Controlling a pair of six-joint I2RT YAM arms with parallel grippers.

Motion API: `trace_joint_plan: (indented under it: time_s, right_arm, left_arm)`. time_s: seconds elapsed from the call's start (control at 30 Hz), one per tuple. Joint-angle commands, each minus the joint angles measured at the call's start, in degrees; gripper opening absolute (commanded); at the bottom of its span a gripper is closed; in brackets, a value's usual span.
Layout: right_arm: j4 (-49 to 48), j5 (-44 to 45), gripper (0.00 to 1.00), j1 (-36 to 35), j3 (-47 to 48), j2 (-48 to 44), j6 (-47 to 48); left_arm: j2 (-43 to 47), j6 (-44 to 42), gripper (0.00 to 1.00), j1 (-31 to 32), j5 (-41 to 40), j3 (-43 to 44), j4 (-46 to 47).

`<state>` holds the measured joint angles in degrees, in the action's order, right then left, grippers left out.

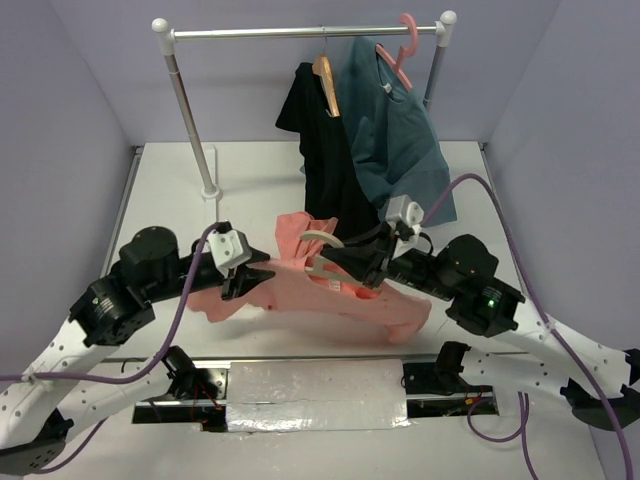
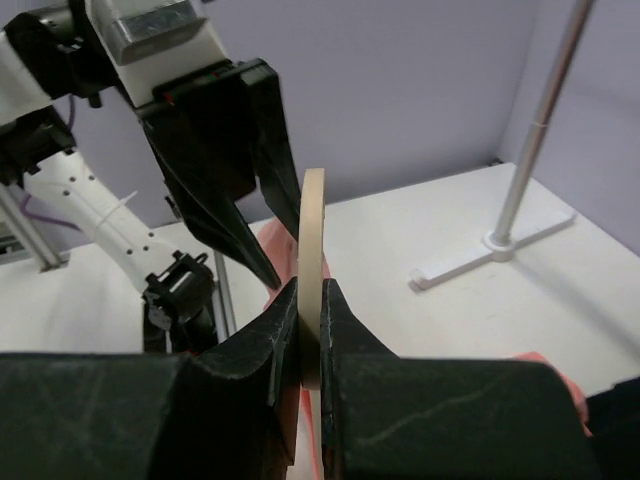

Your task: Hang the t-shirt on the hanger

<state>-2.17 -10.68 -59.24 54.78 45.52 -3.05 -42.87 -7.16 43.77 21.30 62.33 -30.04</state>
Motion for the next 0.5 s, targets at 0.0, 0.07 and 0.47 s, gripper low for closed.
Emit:
trace_joint_plan:
  time_s: [0.0, 0.07, 0.47]
  right_arm:
    - [1.72, 5.31, 0.0, 0.09, 4.1, -2.98, 1.64]
    - [3.84, 5.49, 0.0, 0.09, 5.76, -3.07, 1.9]
    - [8.06, 6.02, 0.0, 0.18, 9.46, -4.12, 2.52]
  left_arm:
    - [1.21, 2.5, 0.47, 0.18, -9.08, 0.43, 1.75]
    - [0.77, 2.5, 0.47, 0.18, -9.44, 1.13, 1.39]
    - [1.21, 3.64, 0.54, 0.18, -24.08, 2.89, 0.77]
